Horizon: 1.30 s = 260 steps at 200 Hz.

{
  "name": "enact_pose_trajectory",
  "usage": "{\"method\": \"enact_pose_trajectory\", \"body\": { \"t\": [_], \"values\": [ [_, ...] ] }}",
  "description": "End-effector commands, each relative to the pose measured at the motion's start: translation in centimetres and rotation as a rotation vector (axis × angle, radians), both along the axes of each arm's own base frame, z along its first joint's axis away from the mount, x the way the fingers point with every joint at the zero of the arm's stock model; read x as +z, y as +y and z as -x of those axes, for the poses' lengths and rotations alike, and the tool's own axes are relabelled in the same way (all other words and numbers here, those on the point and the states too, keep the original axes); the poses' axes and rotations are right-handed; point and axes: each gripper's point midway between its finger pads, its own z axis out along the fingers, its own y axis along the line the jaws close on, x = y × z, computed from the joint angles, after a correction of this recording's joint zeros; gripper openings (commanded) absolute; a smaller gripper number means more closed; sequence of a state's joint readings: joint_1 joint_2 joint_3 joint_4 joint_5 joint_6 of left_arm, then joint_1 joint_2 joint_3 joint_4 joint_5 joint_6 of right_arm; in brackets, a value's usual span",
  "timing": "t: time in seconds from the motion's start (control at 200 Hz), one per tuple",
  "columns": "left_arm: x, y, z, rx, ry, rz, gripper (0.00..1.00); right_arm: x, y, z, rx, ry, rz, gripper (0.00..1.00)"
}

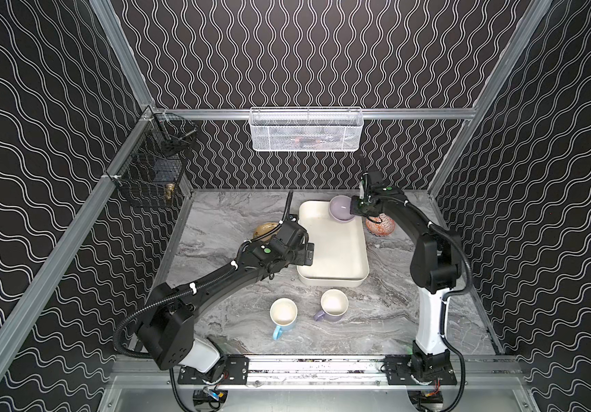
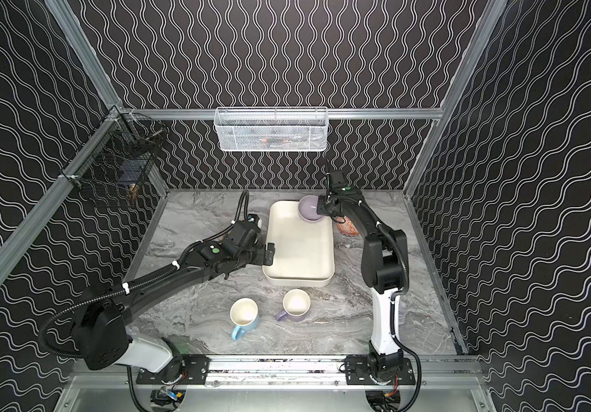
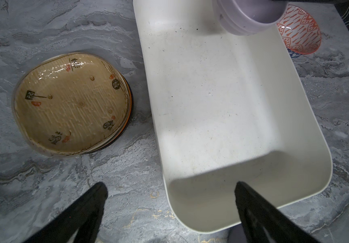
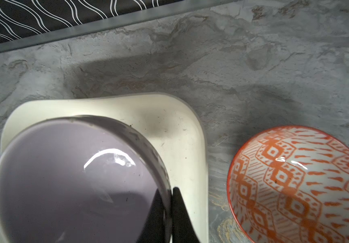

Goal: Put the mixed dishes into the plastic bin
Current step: 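Lift the lavender bowl with the right gripper and set it in the bin's far end, then release the lavender bowl and grasp the orange patterned bowl rim with the right gripper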

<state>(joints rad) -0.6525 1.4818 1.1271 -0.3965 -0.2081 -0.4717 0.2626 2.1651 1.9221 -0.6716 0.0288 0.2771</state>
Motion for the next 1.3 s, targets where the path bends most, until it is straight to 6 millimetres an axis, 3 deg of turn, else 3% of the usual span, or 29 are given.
{"method": "enact_pose_trajectory", "body": {
  "t": [0.0, 0.35, 0.661, 0.856, 1.006, 1.151, 1.296],
  "values": [
    [0.2, -0.2, -0.1, -0.002, -0.008, 0.01, 0.99, -0.4, -0.1, -0.9, -0.014, -0.01, 0.015, 0.04],
    [-1.4, -0.7, -0.3, -0.018, 0.029, -0.008, 0.99, -2.4, -0.7, -2.5, -0.031, 0.003, 0.061, 0.05],
    [-2.1, -0.7, -0.4, -0.021, 0.042, -0.019, 0.99, -3.1, -1.0, -2.6, -0.035, 0.012, 0.067, 0.23],
    [-1.8, -0.7, -0.4, -0.02, 0.036, -0.021, 0.99, -1.9, -1.0, -2.6, -0.034, -0.003, 0.064, 0.26],
    [-1.4, -0.6, -0.3, -0.019, 0.027, -0.015, 0.99, 1.2, -1.5, -2.1, -0.037, -0.049, 0.063, 0.29],
    [-0.7, -0.5, -0.1, -0.021, 0.015, -0.005, 0.99, 4.0, -5.1, -0.8, -0.109, -0.086, 0.075, 0.38],
    [0.1, -0.1, 0.0, -0.004, -0.006, 0.004, 0.99, 3.3, -10.7, 1.2, -0.219, -0.058, 0.049, 0.47]
  ]
}}
